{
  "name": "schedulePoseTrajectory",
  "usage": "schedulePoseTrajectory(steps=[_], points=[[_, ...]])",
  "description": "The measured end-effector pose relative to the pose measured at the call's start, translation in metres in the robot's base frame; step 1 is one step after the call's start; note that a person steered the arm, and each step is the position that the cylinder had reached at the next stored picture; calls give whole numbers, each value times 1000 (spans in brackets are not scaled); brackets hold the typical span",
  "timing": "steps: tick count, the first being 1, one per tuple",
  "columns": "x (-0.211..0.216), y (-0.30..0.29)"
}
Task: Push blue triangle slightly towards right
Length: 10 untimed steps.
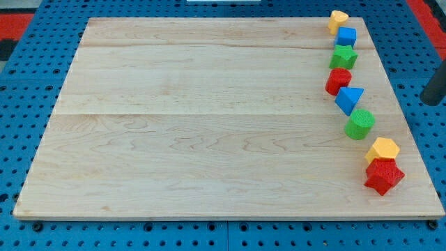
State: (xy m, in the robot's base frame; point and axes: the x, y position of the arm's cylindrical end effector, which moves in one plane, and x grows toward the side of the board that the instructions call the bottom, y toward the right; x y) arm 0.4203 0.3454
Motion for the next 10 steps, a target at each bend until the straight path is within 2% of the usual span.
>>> schedulePoseTrajectory(steps=[1,2,3,4,5,6,7,8,10], points=[[-3,-1],[39,-13],[137,-9],[196,-26],[197,-59],[197,-124],[197,-227],[167,-296],[51,-225]])
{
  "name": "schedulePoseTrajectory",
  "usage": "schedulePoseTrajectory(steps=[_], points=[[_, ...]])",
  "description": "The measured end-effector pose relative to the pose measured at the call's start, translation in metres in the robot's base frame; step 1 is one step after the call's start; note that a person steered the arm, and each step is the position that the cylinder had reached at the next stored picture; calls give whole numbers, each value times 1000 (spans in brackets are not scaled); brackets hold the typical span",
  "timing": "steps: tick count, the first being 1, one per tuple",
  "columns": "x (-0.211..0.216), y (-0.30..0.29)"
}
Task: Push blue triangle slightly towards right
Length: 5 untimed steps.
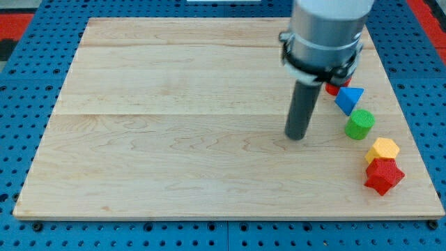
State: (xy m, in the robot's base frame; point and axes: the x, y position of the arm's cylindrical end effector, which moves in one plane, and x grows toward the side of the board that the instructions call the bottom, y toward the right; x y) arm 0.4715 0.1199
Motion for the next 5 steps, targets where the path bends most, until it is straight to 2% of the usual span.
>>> schedulePoseTrajectory(steps=[2,3,4,5], points=[[-51,22],[-57,42],[-57,16],[-57,45]])
